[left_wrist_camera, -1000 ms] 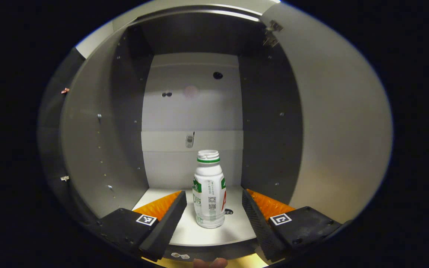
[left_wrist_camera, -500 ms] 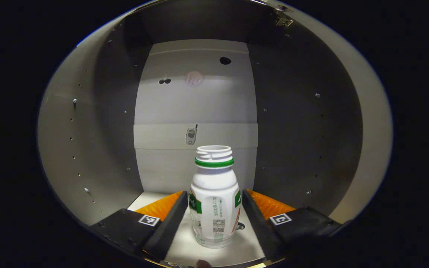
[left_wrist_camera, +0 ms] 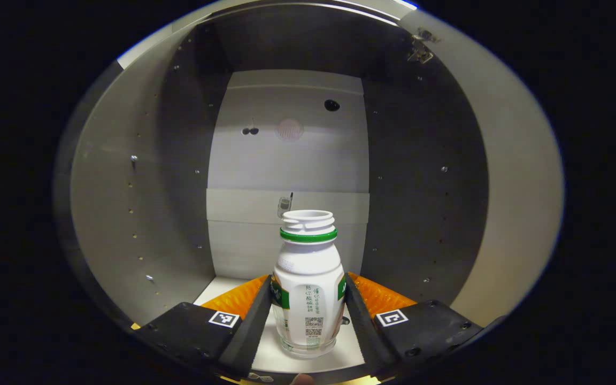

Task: Open the cabinet door with the right hand, grasp the bottle in the cabinet with the left hand and place it on the coaster, then close the cabinet door with the right hand.

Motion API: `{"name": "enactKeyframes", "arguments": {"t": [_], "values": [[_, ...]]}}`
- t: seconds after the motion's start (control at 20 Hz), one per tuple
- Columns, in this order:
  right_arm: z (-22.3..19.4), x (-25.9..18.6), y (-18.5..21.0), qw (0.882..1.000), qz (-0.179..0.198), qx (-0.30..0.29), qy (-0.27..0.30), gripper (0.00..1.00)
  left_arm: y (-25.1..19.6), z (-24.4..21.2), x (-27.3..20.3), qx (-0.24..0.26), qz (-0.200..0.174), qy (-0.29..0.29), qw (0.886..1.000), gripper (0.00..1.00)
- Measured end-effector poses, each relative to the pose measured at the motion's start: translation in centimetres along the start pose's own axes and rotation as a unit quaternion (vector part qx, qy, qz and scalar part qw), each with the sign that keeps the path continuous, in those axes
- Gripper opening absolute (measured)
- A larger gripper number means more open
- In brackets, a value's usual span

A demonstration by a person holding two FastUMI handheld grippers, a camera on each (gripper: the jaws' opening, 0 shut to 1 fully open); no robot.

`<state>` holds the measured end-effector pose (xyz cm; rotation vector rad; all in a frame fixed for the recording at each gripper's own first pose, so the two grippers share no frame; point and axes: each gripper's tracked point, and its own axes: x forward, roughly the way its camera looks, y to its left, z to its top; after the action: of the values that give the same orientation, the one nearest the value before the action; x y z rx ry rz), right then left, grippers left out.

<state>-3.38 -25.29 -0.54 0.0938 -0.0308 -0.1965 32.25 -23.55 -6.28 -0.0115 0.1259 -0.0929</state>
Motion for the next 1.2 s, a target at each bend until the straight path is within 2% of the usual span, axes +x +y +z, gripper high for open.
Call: {"name": "enactKeyframes", "arguments": {"t": [0.05, 0.1, 0.25, 0.55, 0.85, 1.05, 1.2], "values": [[0.1, -0.2, 0.4, 1.0, 0.002, 0.0, -0.001, 1.0, 0.3, 0.4, -1.1, 0.0, -0.002, -0.003, 1.0, 0.78], [0.1, -0.3, 0.9, 1.0, 0.004, 0.0, -0.001, 0.97, 0.7, 0.9, -2.5, 0.003, -0.004, -0.007, 1.0, 0.78], [0.4, -0.8, 2.0, 1.0, 0.006, -0.001, -0.005, 0.97, 2.9, 1.7, -6.7, 0.005, -0.002, -0.014, 1.0, 0.78], [0.7, -1.4, 2.8, 1.0, -0.002, 0.001, -0.008, 0.97, 7.9, 0.1, -14.5, 0.004, 0.013, -0.021, 1.0, 0.77], [0.9, -1.5, 3.4, 1.0, -0.014, -0.002, -0.013, 0.97, 12.5, -4.4, -20.9, -0.013, 0.017, -0.027, 0.999, 0.77], [1.5, -1.3, 4.4, 0.999, -0.023, -0.011, -0.024, 0.97, 15.1, -8.1, -23.9, 0.021, 0.026, -0.03, 0.999, 0.77], [1.9, -1.3, 4.8, 0.999, -0.032, -0.017, -0.034, 0.97, 16.2, -11.7, -26.0, 0.023, 0.02, -0.022, 0.999, 0.78]]}}
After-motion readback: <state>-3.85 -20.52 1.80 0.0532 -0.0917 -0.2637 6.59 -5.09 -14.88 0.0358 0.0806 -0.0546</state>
